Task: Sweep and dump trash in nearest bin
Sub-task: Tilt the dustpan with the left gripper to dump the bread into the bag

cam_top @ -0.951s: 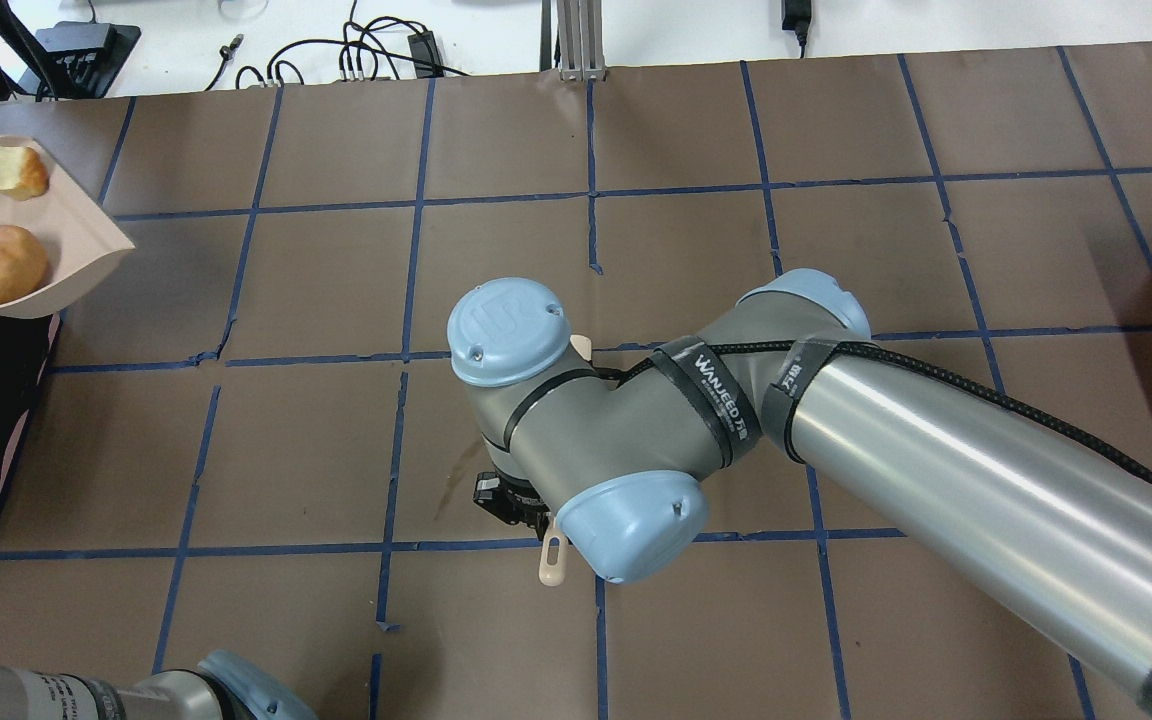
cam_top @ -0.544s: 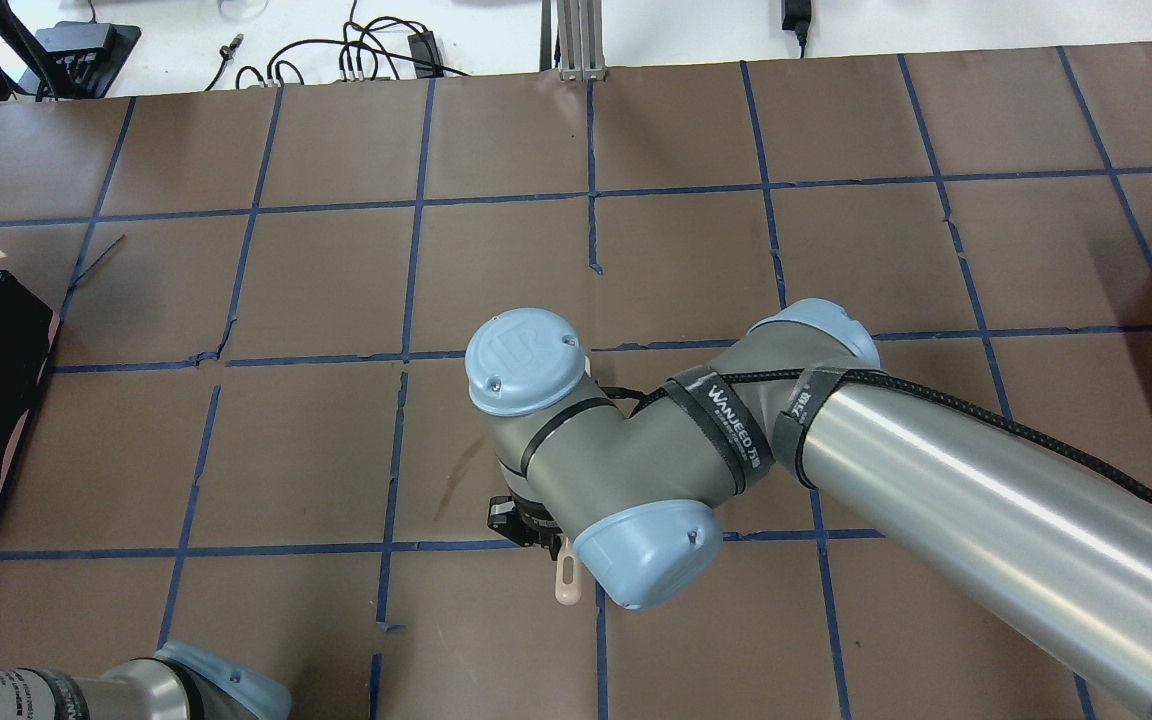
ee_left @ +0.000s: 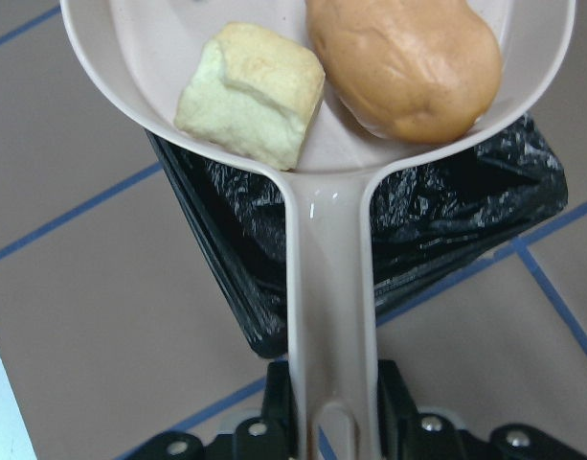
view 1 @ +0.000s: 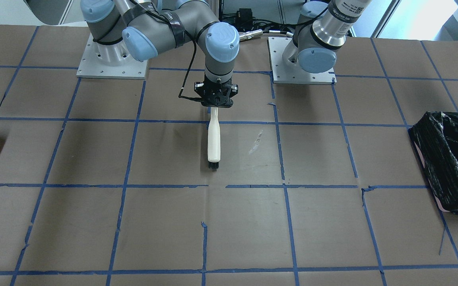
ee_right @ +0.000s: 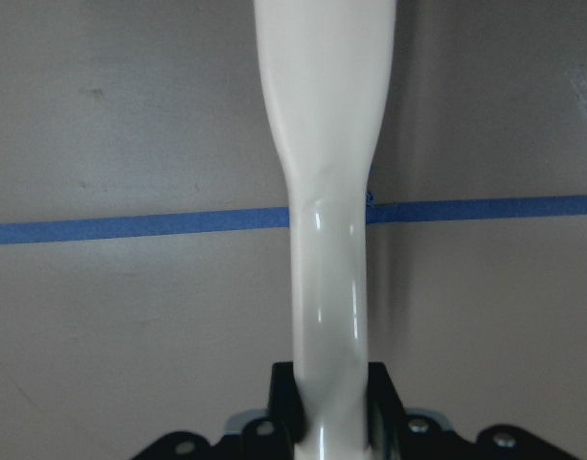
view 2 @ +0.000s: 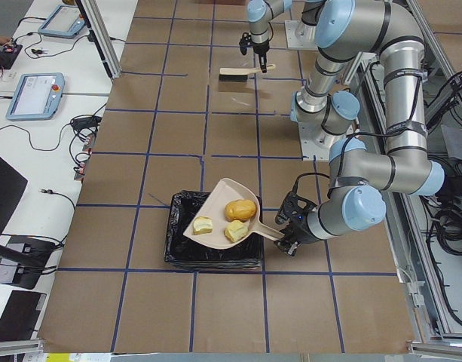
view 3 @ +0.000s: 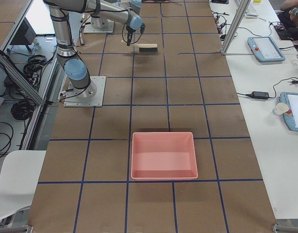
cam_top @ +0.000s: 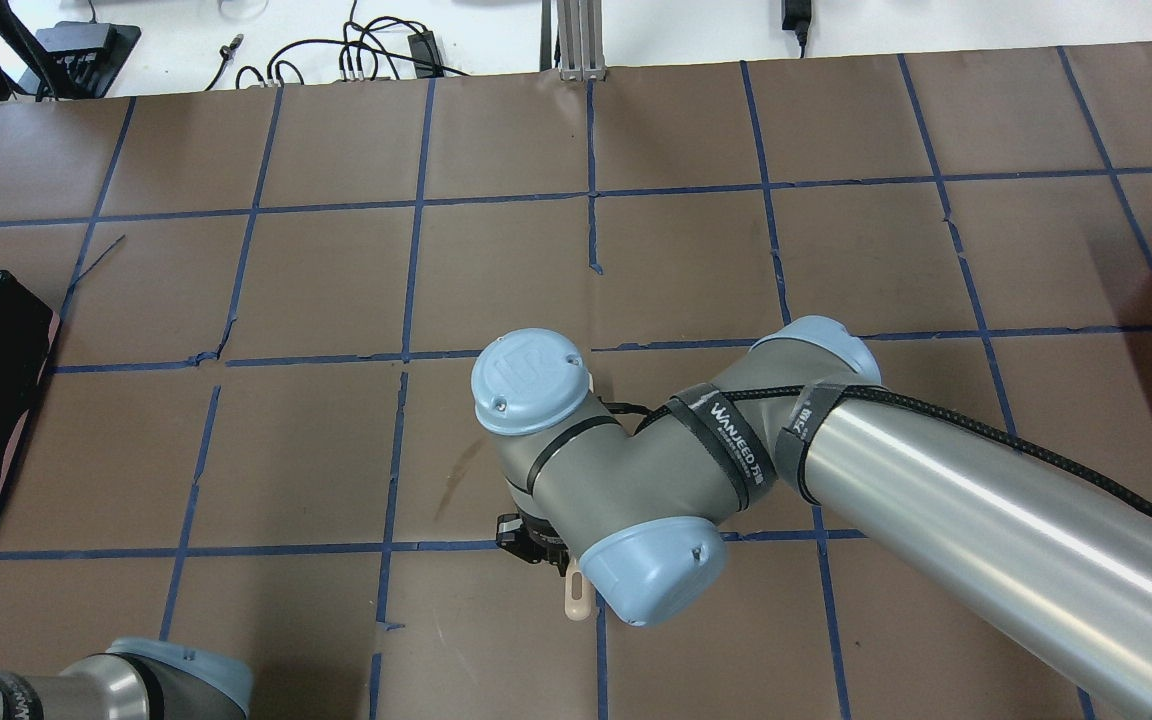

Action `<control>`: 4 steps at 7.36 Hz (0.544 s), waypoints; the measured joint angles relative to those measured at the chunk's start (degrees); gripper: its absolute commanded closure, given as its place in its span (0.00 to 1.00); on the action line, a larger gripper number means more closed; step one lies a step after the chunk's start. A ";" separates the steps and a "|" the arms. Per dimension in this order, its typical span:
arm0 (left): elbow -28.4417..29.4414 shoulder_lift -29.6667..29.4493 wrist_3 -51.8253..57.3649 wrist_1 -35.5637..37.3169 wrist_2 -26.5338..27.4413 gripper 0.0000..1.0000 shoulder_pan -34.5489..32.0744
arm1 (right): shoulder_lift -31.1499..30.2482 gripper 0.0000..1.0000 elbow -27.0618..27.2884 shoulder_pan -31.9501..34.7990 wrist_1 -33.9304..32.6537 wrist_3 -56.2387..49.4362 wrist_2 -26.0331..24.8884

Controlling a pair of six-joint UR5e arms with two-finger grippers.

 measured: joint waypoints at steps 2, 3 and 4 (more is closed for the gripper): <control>0.18 -0.36 -0.12 2.20 5.81 0.99 -0.47 | 0.00 0.77 0.13 -0.86 0.00 -1.19 -0.59; 0.10 -0.78 -0.27 3.97 7.76 0.99 -1.79 | 0.00 0.77 0.16 -1.07 0.04 -1.51 -0.76; 0.01 -1.06 -0.43 5.32 9.78 0.99 -3.09 | 0.00 0.77 0.18 -1.28 0.06 -1.70 -0.82</control>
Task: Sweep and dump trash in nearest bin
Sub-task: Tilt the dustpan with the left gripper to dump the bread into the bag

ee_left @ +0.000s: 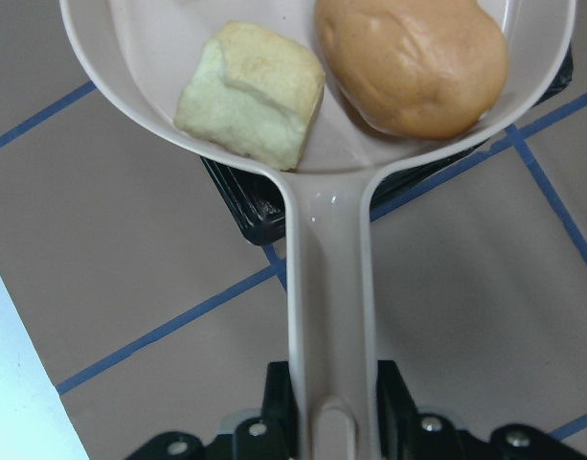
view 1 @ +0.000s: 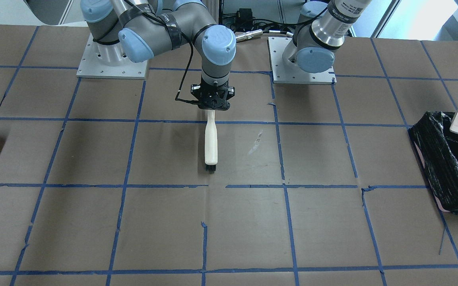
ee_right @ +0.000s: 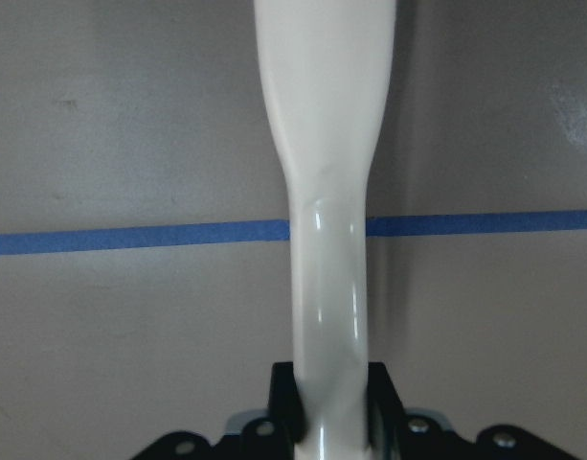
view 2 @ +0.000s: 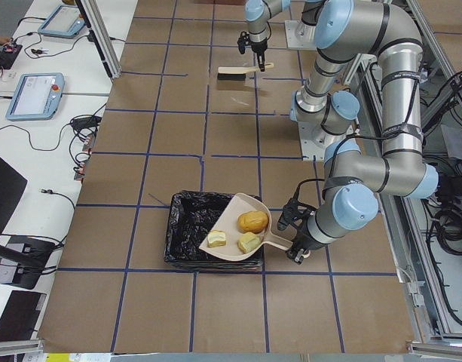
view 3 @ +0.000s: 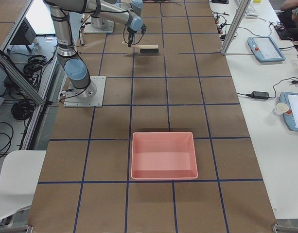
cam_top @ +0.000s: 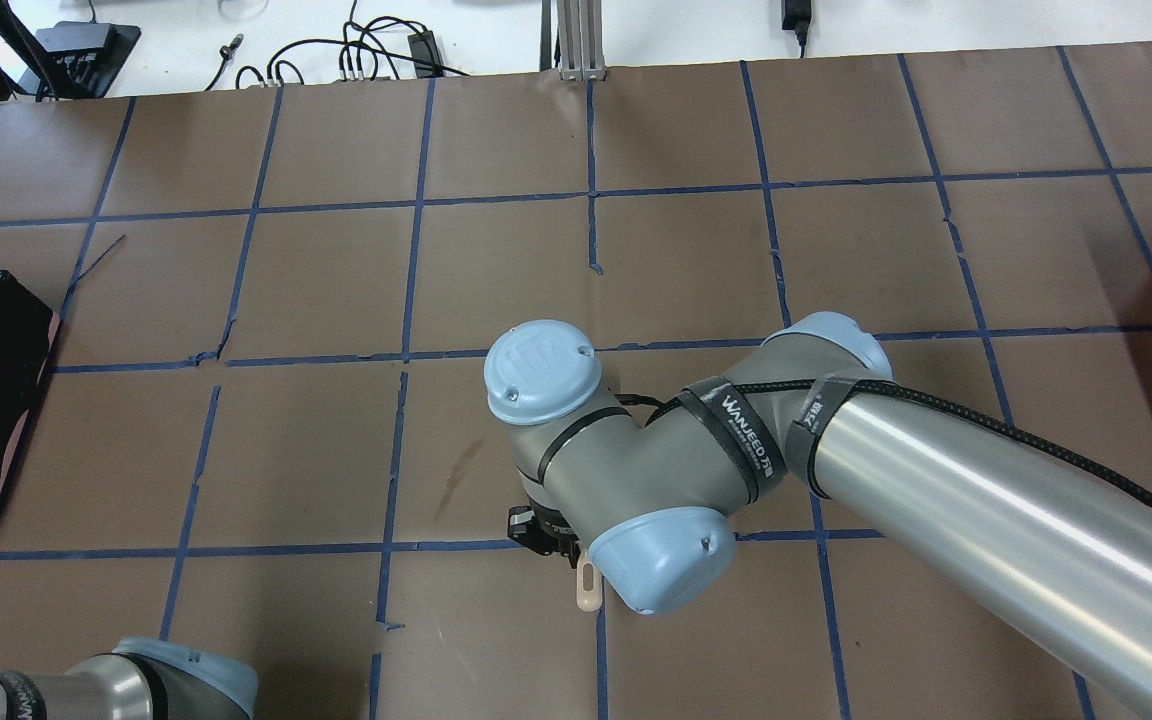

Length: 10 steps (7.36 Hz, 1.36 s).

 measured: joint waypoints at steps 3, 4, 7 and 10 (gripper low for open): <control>-0.01 -1.24 -3.04 4.30 8.75 0.99 -4.27 | 0.02 0.76 0.01 -0.50 0.07 -0.20 -0.04; 0.20 -1.40 -4.12 5.19 10.58 0.99 -5.71 | 0.04 0.76 0.04 -0.65 0.11 -0.24 -0.04; 0.84 -2.01 -4.99 7.98 14.45 0.99 -6.81 | 0.02 0.76 0.49 -0.98 0.19 -0.39 0.04; 2.12 -1.10 -5.18 10.15 21.59 0.99 -9.38 | 0.04 0.76 0.87 -0.91 0.03 -0.43 0.41</control>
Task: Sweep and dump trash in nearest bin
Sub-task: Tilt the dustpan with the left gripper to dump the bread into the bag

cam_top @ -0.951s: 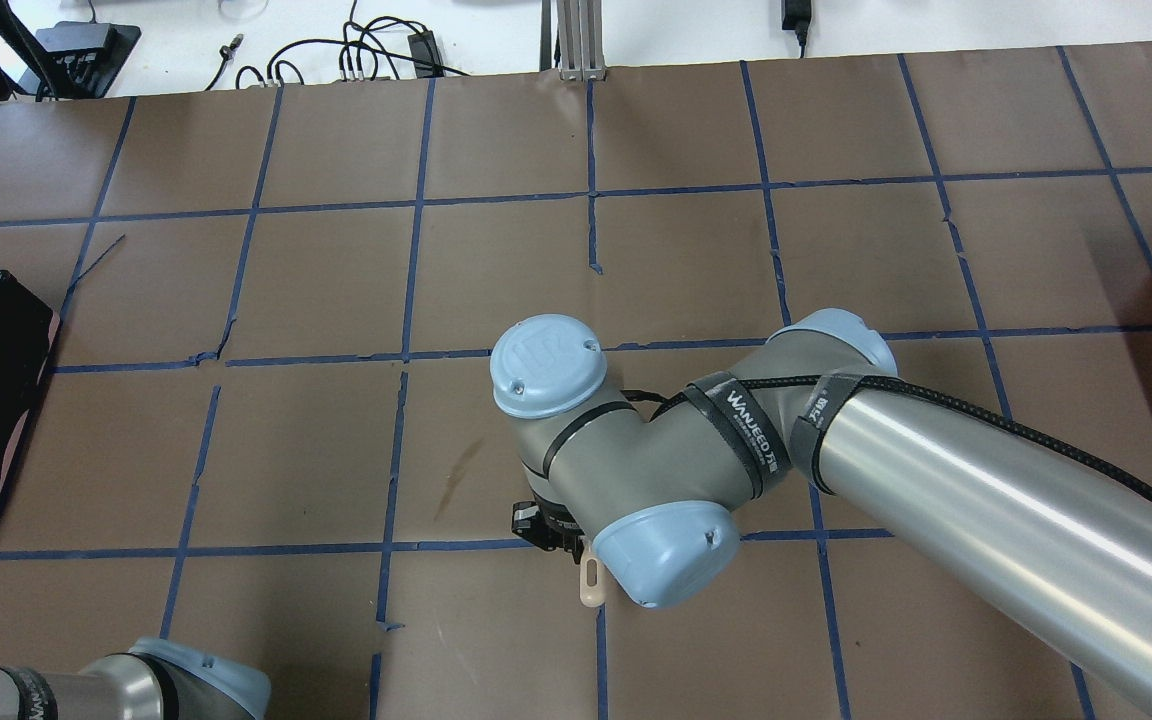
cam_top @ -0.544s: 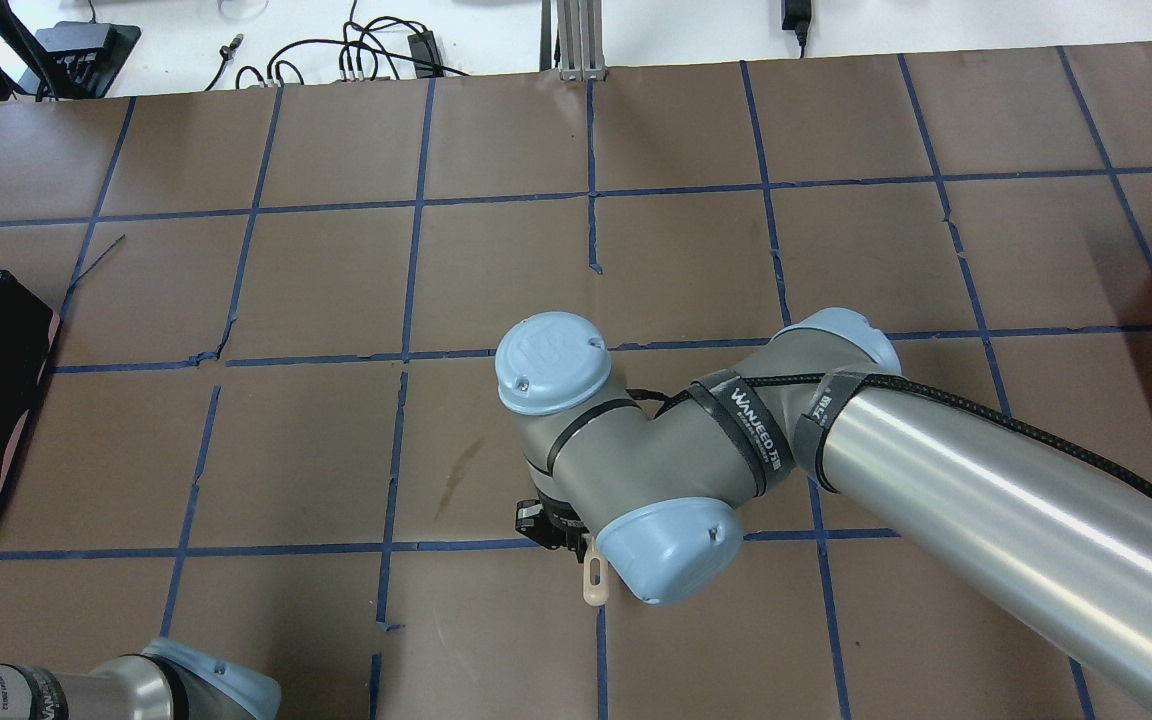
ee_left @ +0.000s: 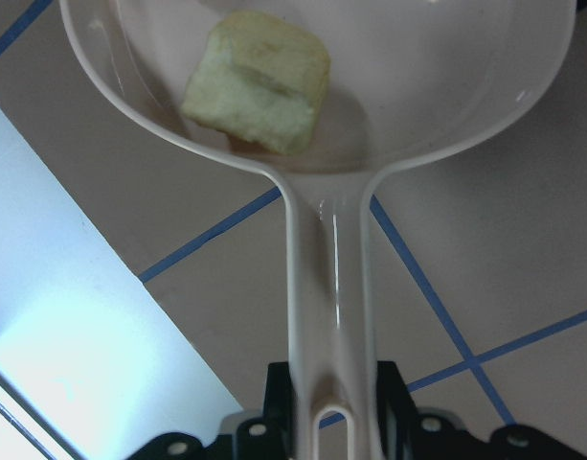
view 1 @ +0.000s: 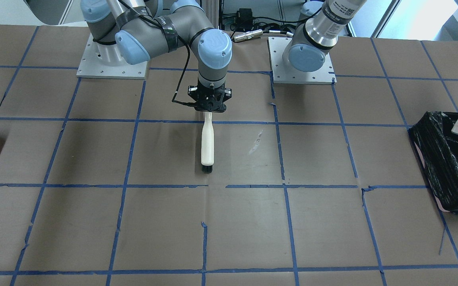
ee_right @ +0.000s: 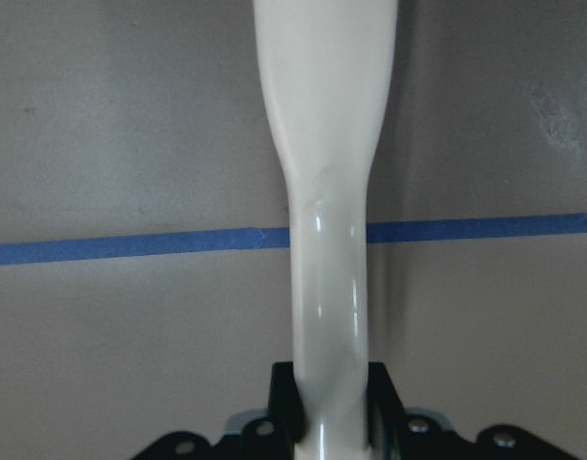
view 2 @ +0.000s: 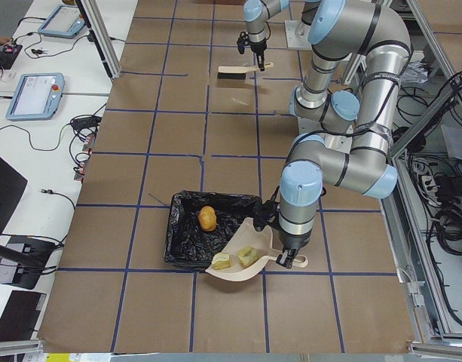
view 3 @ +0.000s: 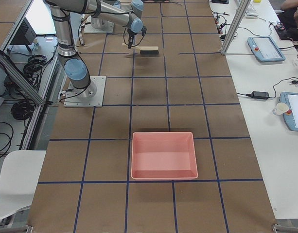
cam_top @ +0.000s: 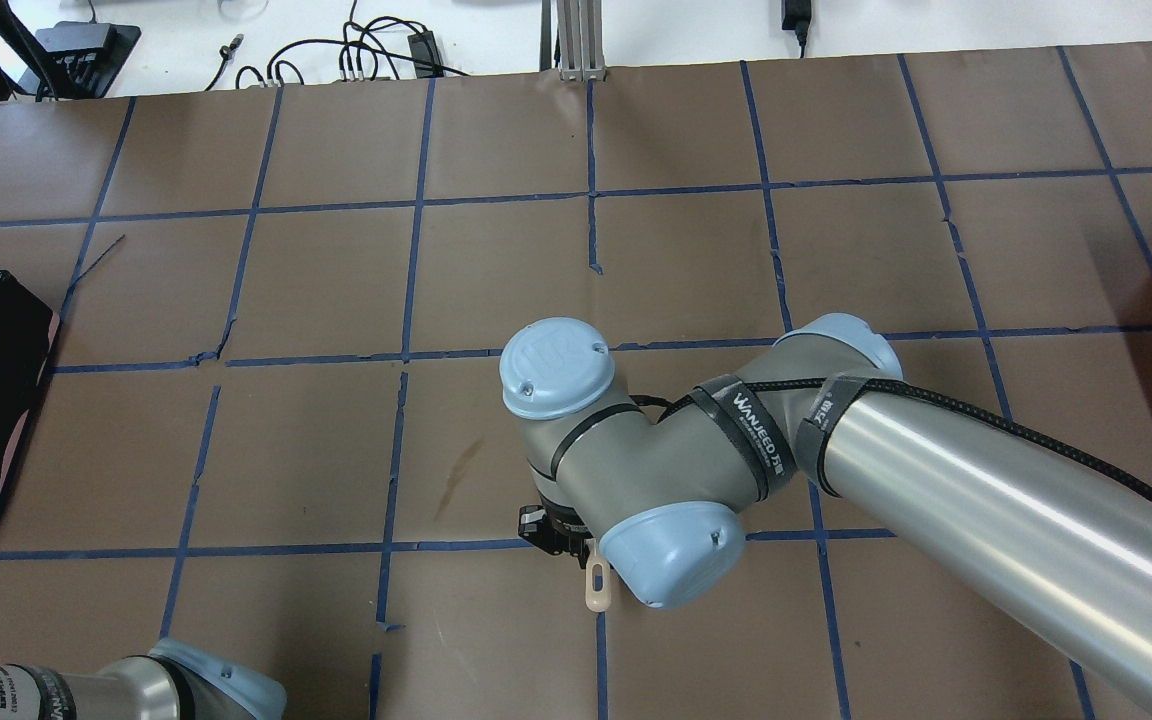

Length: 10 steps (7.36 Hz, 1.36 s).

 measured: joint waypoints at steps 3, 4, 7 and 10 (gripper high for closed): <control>1.54 1.04 1.35 0.26 7.28 1.00 -3.29 | -0.11 0.76 -0.17 0.07 -0.15 -0.06 0.40; 1.65 1.31 2.38 0.36 8.15 1.00 -3.61 | -0.12 0.75 -0.21 0.07 -0.18 -0.20 0.50; 1.01 4.28 4.68 0.50 11.72 1.00 -7.08 | -0.12 0.74 -0.11 0.15 -0.19 -0.76 0.54; 0.59 4.84 9.68 3.29 14.65 1.00 -7.96 | -0.05 0.56 0.08 0.14 -0.14 -2.05 -0.05</control>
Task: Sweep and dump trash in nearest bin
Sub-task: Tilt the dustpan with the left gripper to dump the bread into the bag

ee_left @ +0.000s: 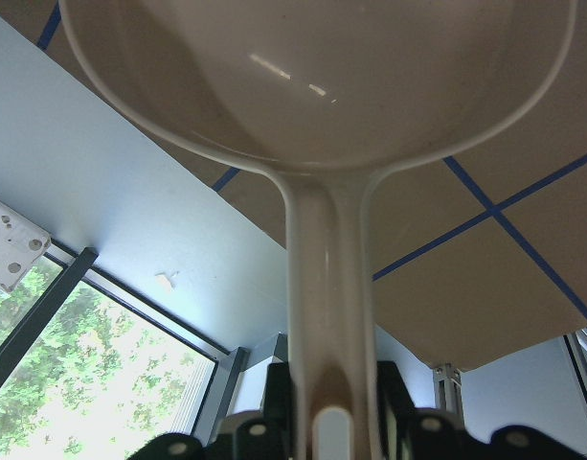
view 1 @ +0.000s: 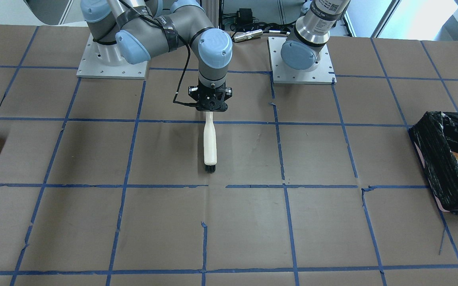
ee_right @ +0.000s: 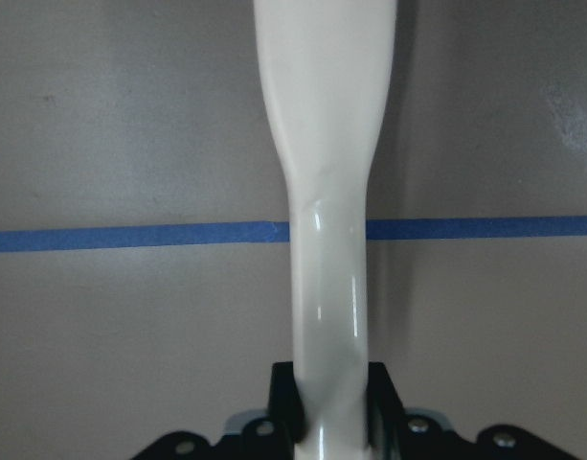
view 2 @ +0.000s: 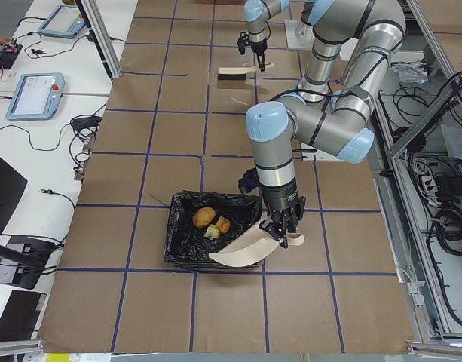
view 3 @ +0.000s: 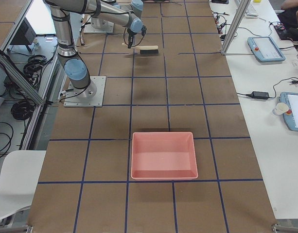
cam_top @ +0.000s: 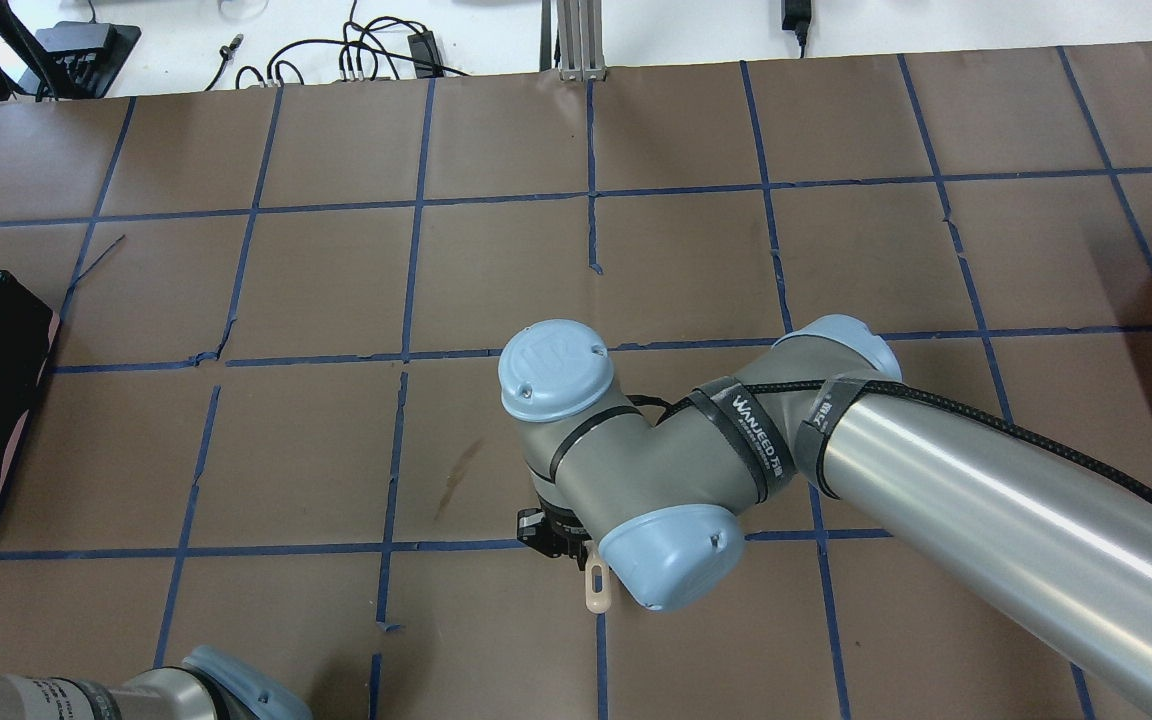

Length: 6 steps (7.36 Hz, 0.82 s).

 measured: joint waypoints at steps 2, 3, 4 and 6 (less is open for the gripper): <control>0.08 0.43 3.53 2.24 2.35 0.99 -1.06 | 0.01 0.21 0.03 -0.01 0.03 -0.17 -0.17; 0.05 0.49 4.04 2.72 3.00 0.99 -2.04 | 0.01 0.18 -0.01 -0.13 0.03 -0.19 -0.20; 0.25 0.52 4.29 3.06 3.27 0.99 -2.99 | 0.01 0.13 -0.17 -0.33 0.03 -0.23 -0.23; 0.70 0.68 4.38 4.39 3.26 0.99 -5.42 | 0.01 0.04 -1.29 -1.21 0.11 -0.40 -0.33</control>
